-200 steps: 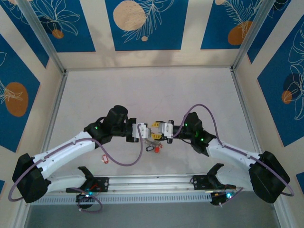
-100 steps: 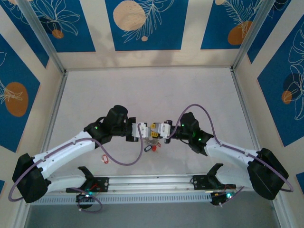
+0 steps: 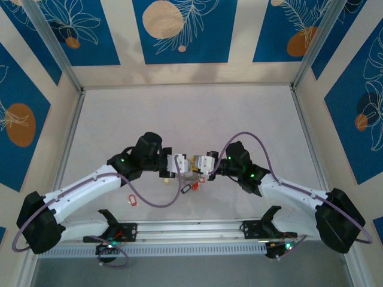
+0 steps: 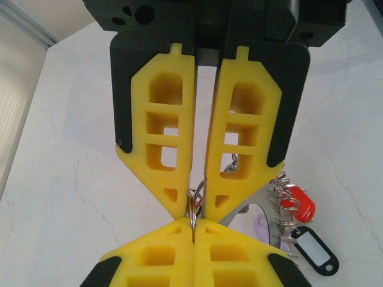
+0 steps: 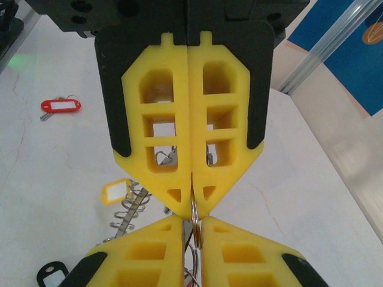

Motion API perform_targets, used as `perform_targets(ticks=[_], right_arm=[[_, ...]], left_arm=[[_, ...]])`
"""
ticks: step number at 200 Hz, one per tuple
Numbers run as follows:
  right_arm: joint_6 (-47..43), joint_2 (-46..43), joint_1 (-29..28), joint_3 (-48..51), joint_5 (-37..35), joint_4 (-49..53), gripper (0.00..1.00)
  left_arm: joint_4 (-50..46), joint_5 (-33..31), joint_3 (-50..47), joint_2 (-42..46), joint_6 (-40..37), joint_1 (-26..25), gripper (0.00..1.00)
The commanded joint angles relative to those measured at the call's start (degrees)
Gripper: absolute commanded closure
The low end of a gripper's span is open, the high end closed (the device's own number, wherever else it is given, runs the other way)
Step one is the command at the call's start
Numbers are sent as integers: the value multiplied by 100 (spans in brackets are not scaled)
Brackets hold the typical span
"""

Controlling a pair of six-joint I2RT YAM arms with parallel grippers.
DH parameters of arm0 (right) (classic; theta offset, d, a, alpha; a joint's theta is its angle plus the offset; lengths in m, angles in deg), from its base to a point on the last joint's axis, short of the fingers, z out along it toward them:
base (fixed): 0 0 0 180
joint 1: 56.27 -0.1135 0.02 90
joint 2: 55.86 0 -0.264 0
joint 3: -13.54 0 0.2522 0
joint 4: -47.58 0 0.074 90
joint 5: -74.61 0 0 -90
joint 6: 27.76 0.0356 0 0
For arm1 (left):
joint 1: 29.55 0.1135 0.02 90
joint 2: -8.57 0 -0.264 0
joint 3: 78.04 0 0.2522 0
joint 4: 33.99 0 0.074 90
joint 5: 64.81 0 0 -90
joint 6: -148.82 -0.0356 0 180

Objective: Put the keys on the keyring

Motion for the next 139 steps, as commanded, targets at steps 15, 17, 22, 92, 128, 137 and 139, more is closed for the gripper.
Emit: perform_targets(ticks=[15, 17, 22, 92, 128, 137, 139], right_arm=[[-132, -47, 61, -187, -429, 82, 96], [-139, -47, 60, -186, -424, 81, 97], [-149, -32, 66, -186, -415, 72, 100], [142, -65, 192, -29, -168, -229, 100], [495, -63, 422, 81, 224, -545, 100], [584, -93, 478, 76, 270, -573, 100], [609, -98, 485, 73, 285, -588, 100]], left_arm=[[107, 309, 211, -3, -116, -63, 100], [90, 301, 221, -5, -116, -63, 100], [75, 269, 232, -10, -102, -56, 100], [97, 39, 36, 152, -40, -54, 85], [14, -106, -174, 385, -60, -54, 68], [145, -109, -300, 474, -46, -44, 65], [174, -100, -333, 492, -39, -45, 64]])
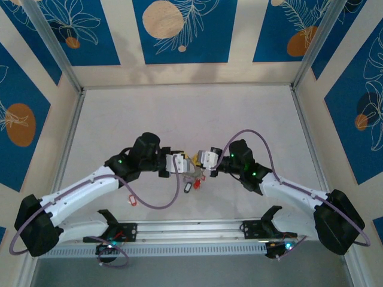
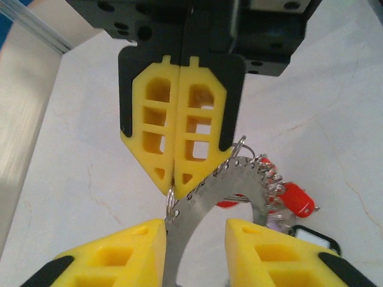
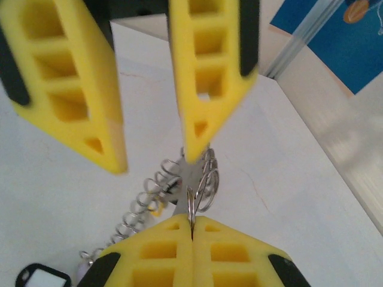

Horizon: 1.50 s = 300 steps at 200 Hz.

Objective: Put the keys on the keyring

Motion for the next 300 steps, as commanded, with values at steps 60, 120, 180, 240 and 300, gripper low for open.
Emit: perform_targets(ticks=[60, 120, 180, 240, 300], right_arm=[[878, -84, 466, -86, 1012, -535, 100], [1246, 137, 545, 32, 1739, -1020, 100], [1632, 425, 512, 140, 2067, -1630, 100], [1634, 560, 510, 178, 2400, -1833, 100], [1679, 698, 556, 175, 2584, -1934, 100]], left_arm=[[1195, -136, -732, 94, 975, 131, 62], [1882, 428, -764, -167, 1378, 440, 68], [1584, 1501, -489, -381, 1191, 480, 74], [1490, 1270, -462, -289, 1062, 506, 79], [1245, 1442, -375, -251, 842, 550, 80]])
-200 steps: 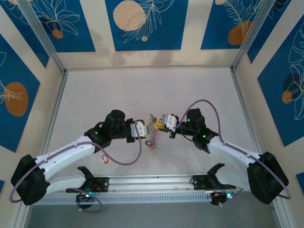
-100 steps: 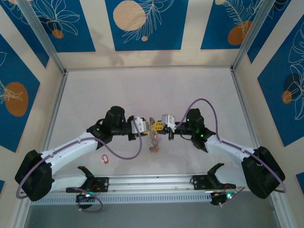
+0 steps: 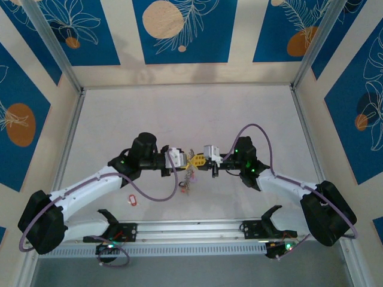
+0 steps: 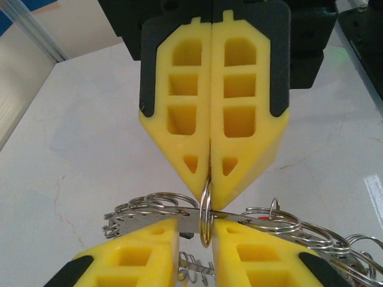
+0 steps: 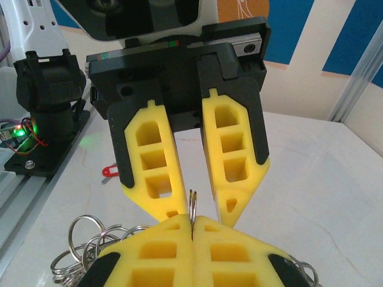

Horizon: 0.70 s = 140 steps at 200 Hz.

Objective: Put the keys on the keyring

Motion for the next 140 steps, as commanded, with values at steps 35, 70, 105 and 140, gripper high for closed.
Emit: perform_targets(ticks=[35, 70, 105, 140], right_arm=[[202, 197, -19, 13, 225, -580, 100], [81, 236, -28, 22, 97, -491, 100], [-294, 101, -54, 81, -381, -10, 87], [-640, -127, -111, 40, -822, 523, 75]], left_arm=[[59, 374, 153, 73, -155, 44, 90], [-76, 227, 225, 143, -124, 45, 100], [-547, -56, 448, 159, -230, 43, 100], [-1515, -397, 901, 75, -481, 26, 100]])
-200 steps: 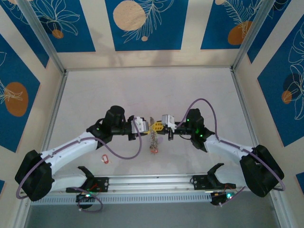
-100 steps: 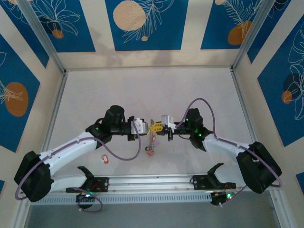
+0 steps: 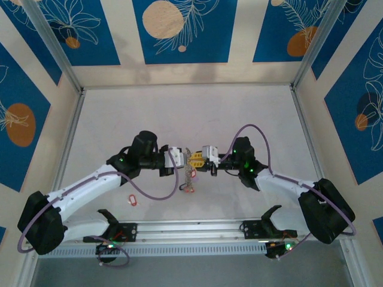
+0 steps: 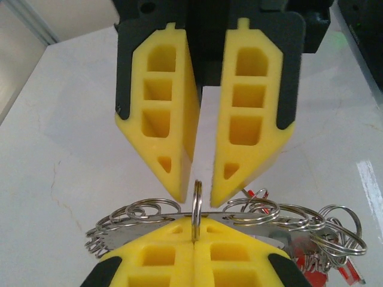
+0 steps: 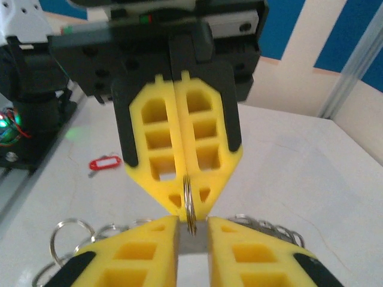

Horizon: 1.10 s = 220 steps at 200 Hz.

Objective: Put the keys on the keyring

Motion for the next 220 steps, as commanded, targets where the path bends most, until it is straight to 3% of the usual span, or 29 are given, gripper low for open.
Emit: perform_targets(ticks=[1, 69, 220], right_arm=[[-347, -200, -61, 40, -428, 468, 75], [-409, -67, -287, -96, -612, 402, 70], [-203, 475, -604, -250, -708, -250, 76]], left_arm=[[-695, -170, 531, 40, -344, 10, 100], [-2138, -680, 1371, -389, -891, -272, 100], [-2227, -712, 1532, -538, -1004, -387, 100]])
